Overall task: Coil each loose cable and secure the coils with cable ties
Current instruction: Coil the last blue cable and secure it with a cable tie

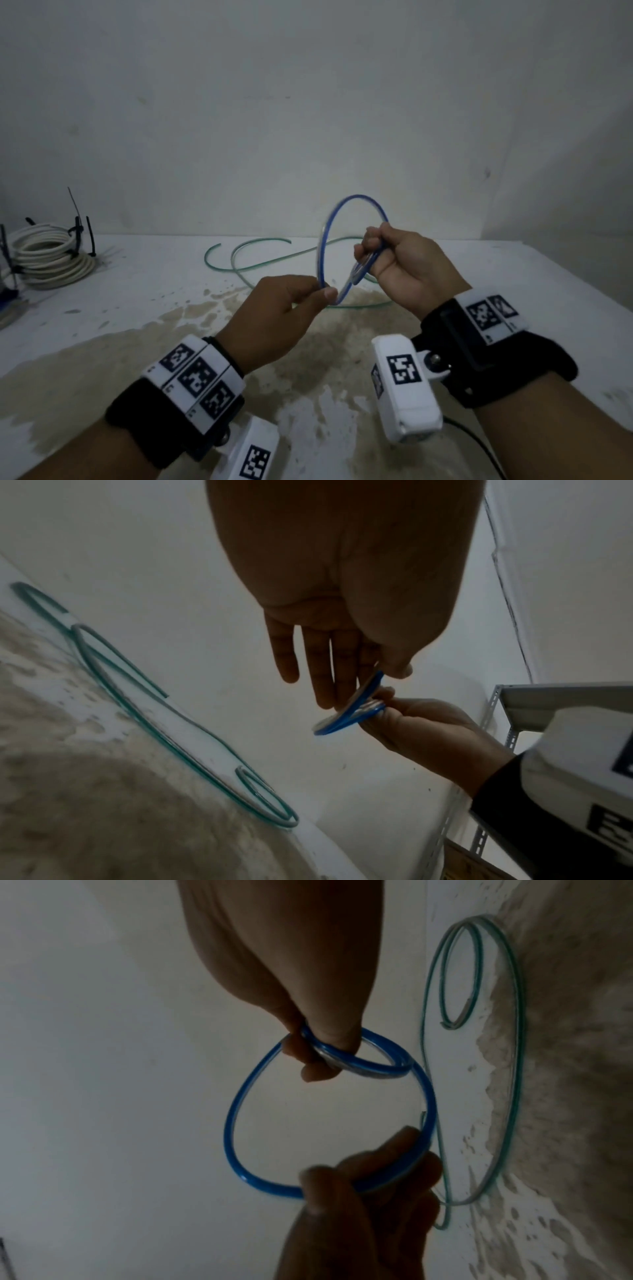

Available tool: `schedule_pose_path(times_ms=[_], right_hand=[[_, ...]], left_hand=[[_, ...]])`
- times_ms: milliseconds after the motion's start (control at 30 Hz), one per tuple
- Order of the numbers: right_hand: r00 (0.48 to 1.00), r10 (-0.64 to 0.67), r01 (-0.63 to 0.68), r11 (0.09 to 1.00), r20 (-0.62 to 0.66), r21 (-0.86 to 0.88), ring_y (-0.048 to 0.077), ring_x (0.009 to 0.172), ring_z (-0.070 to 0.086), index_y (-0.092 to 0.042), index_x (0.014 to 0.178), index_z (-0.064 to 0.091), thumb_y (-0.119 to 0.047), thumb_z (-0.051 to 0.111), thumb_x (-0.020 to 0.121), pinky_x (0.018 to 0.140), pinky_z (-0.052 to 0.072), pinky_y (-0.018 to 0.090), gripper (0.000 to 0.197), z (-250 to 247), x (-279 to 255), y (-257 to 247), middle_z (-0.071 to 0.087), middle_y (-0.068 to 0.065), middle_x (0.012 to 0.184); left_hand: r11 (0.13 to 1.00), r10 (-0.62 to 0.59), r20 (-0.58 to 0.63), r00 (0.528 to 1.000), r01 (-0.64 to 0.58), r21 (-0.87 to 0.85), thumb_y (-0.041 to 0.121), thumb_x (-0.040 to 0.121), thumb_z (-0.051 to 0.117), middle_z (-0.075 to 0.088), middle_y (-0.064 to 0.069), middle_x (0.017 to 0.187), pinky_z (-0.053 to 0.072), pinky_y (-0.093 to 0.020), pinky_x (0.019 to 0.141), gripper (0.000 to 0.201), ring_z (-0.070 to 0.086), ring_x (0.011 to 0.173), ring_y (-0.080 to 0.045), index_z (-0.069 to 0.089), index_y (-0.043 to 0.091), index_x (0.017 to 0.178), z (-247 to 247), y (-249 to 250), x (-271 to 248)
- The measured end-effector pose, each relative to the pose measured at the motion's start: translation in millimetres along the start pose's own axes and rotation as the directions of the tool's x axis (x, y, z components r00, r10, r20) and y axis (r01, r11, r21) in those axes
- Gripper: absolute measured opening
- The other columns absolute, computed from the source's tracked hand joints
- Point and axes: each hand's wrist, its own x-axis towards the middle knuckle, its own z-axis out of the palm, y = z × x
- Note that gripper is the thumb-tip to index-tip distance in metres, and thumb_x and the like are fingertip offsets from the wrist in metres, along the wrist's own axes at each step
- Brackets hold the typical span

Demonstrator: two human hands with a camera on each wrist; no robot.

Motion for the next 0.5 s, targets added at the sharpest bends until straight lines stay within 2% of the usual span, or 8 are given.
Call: schedule_pose_path(times_ms=[67,133,200,233,300,367,433,500], right_hand=[[1.000,0.007,-0.008,0.998,-0.024,-0.067,0.009,0.040,0.041,-0.006,0.082,0.045,-0.015,0.033,0.103,0.056,0.044,0.027,0.026,1,0,9,0.041,0.002,0.061],[0.999,0.018,-0.024,0.991,-0.046,-0.134,0.009,0.041,0.042,-0.004,0.083,0.048,-0.016,0.037,0.102,0.049,0.045,0.025,0.025,1,-2,16,0.043,0.001,0.058],[0.998,0.039,-0.049,0.982,-0.055,-0.185,0.008,0.037,0.044,-0.005,0.081,0.050,-0.016,0.040,0.101,0.039,0.044,0.022,0.025,2,-6,24,0.043,0.001,0.056],[0.997,0.050,-0.059,0.977,-0.051,-0.206,0.008,0.037,0.045,-0.005,0.079,0.050,-0.016,0.042,0.101,0.038,0.044,0.021,0.025,3,-9,27,0.043,0.002,0.057],[0.998,0.056,-0.061,0.959,-0.027,-0.278,0.011,0.044,0.046,-0.005,0.079,0.051,-0.019,0.044,0.100,0.047,0.048,0.027,0.025,2,-13,35,0.044,0.004,0.062],[0.997,0.078,-0.070,0.936,0.008,-0.345,0.020,0.060,0.052,-0.003,0.085,0.053,-0.026,0.044,0.100,0.067,0.052,0.043,0.029,0,-18,43,0.050,0.007,0.066],[0.992,0.102,-0.070,0.931,0.073,-0.357,0.024,0.070,0.057,-0.003,0.087,0.058,-0.036,0.038,0.100,0.070,0.049,0.039,0.041,-2,-23,47,0.058,0.008,0.068],[0.979,0.137,-0.078,0.935,0.153,-0.345,0.019,0.068,0.060,-0.003,0.090,0.062,-0.044,0.031,0.100,0.068,0.049,0.030,0.052,-4,-27,50,0.063,0.008,0.072]], left_hand=[[1.000,0.014,-0.006,1.000,-0.014,-0.020,0.052,0.086,0.050,0.072,0.001,0.076,0.049,-0.025,0.073,0.041,0.065,0.075,-0.008,0.073,0.017,0.084,2,4,-3],[0.996,0.006,-0.002,1.000,-0.007,-0.093,0.036,0.091,0.059,0.072,0.009,0.077,0.050,-0.018,0.073,0.009,0.067,0.075,-0.001,0.064,0.029,0.091,5,8,-3],[0.991,0.005,0.009,1.000,-0.004,-0.137,0.022,0.090,0.063,0.073,0.010,0.079,0.052,-0.018,0.073,0.014,0.068,0.074,0.000,0.057,0.034,0.093,5,12,-3],[0.990,0.017,0.004,1.000,-0.016,-0.141,0.018,0.089,0.064,0.073,0.009,0.081,0.054,-0.022,0.073,0.014,0.068,0.074,-0.002,0.058,0.031,0.092,6,13,-3],[0.987,0.028,-0.020,0.999,-0.031,-0.159,0.014,0.088,0.066,0.070,0.009,0.084,0.055,-0.030,0.072,0.009,0.069,0.071,-0.007,0.062,0.021,0.087,8,18,-3],[0.983,0.004,-0.045,0.999,-0.012,-0.184,0.012,0.088,0.065,0.069,0.008,0.084,0.055,-0.036,0.070,0.006,0.069,0.066,-0.010,0.063,0.016,0.085,9,20,-2],[0.981,-0.021,-0.073,0.997,0.006,-0.193,0.014,0.090,0.062,0.069,0.005,0.080,0.055,-0.041,0.069,0.005,0.068,0.065,-0.014,0.064,0.015,0.085,9,19,-1],[0.979,-0.045,-0.089,0.995,0.026,-0.200,0.016,0.089,0.061,0.070,0.002,0.075,0.056,-0.041,0.069,0.007,0.068,0.067,-0.017,0.066,0.018,0.085,7,17,2]])
